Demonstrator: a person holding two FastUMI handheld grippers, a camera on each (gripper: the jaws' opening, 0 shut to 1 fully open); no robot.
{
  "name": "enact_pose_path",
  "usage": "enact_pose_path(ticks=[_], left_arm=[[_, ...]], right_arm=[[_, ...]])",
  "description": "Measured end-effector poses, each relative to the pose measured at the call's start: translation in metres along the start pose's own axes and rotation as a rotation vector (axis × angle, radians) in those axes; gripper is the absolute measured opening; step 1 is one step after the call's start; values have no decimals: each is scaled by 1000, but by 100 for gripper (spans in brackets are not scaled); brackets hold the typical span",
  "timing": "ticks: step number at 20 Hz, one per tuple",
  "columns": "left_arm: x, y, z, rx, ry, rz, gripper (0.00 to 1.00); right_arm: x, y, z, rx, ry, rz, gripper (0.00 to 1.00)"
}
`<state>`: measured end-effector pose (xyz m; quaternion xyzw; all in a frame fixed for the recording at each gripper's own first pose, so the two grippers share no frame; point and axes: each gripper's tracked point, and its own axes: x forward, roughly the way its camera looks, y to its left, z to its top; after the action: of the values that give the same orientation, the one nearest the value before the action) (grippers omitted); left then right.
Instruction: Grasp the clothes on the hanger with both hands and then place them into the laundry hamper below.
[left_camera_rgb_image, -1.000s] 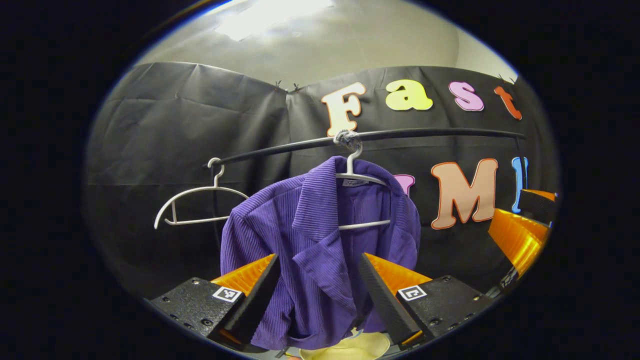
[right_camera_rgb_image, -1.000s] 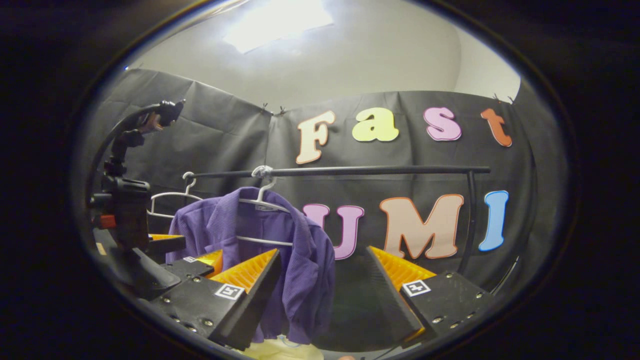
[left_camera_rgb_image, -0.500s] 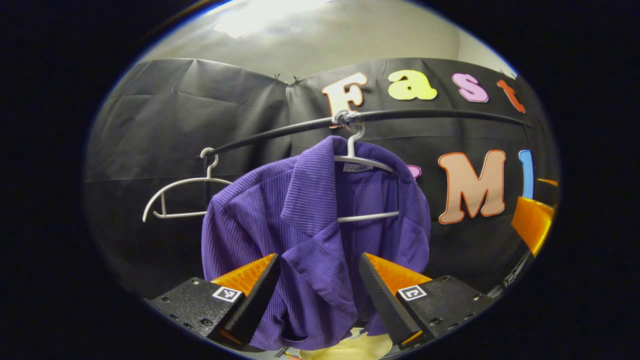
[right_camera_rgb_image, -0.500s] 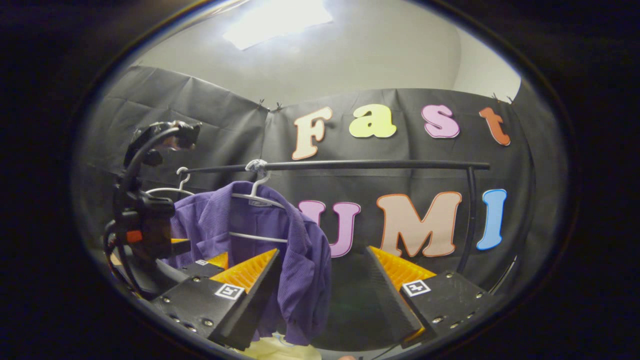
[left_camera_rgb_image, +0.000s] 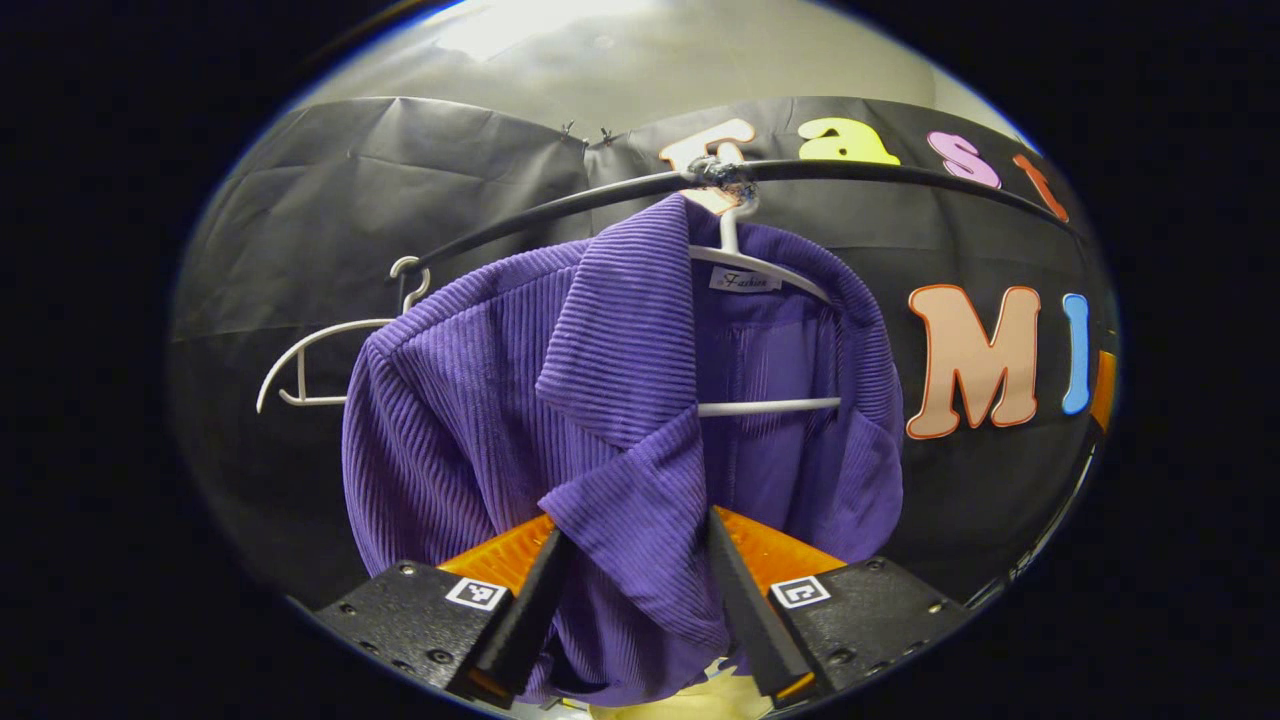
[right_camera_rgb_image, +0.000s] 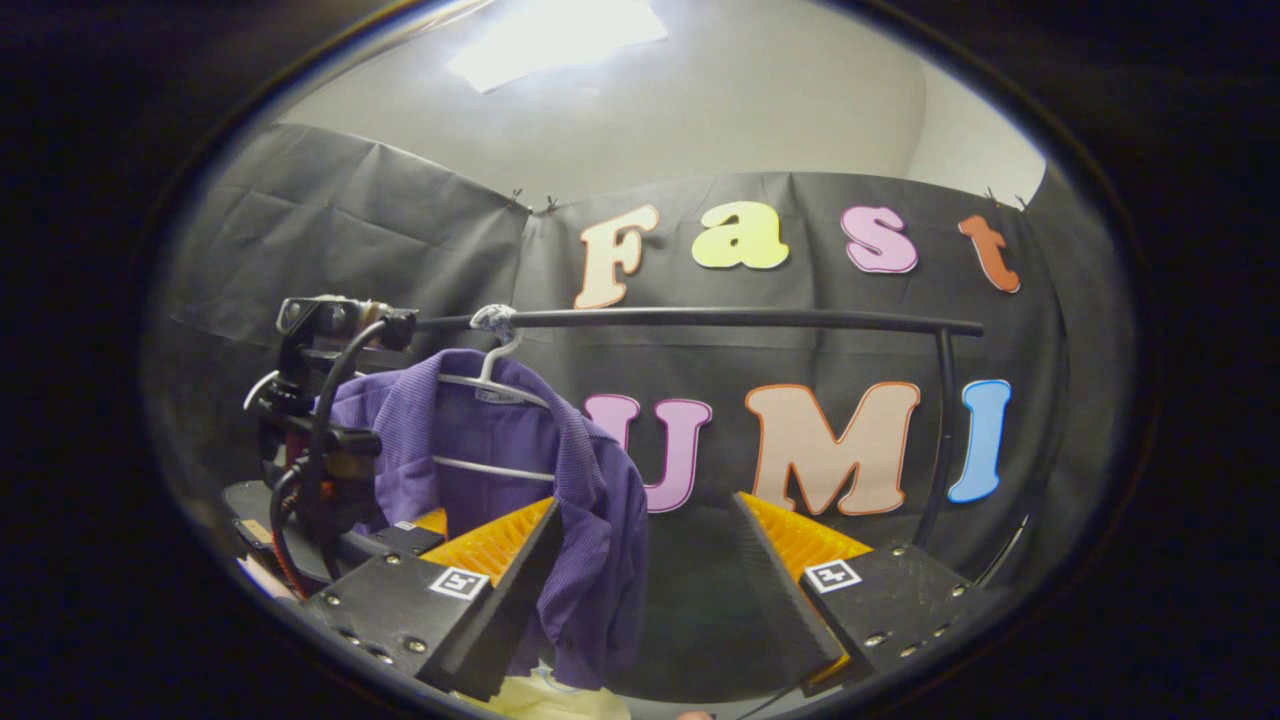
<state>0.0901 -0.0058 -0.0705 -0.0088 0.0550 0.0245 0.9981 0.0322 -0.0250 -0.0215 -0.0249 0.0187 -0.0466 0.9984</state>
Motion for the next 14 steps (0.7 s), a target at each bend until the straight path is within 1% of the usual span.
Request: enact_pose_path(ticks=[1, 2, 3, 4, 5, 7, 8, 11, 12, 13, 14], left_arm=[[1, -1, 0, -2, 3, -9, 65], [3, -1, -2, -2, 6, -14, 56], [3, 0, -1, -2, 9, -17, 47], [3, 0, -2, -3, 11, -23, 38], [3, 0, -1, -1, 12, -25, 29], [2, 2, -2, 8, 14, -23, 10], [0, 1, -2, 11, 18, -28, 5], [-3, 0, 0, 12, 27, -44, 0], [-3, 0, -1, 13, 28, -50, 2], [-4, 0, 0, 12, 31, -54, 0], [-6, 0, -1, 8, 34, -61, 2]], right_arm=[[1, 1, -1, -1, 0, 2, 100], [2, 2, -2, -1, 1, 6, 95], [3, 4, -2, -1, 1, 10, 95], [5, 5, -3, -1, 2, 16, 99], [6, 7, -5, -1, 3, 21, 95], [9, 11, -7, -5, 6, 30, 95], [8, 13, -8, -6, 8, 35, 95], [11, 15, -11, -4, 9, 47, 95], [11, 17, -10, -3, 8, 50, 99], [10, 19, -12, -3, 7, 52, 99], [10, 20, -12, -4, 7, 55, 95]])
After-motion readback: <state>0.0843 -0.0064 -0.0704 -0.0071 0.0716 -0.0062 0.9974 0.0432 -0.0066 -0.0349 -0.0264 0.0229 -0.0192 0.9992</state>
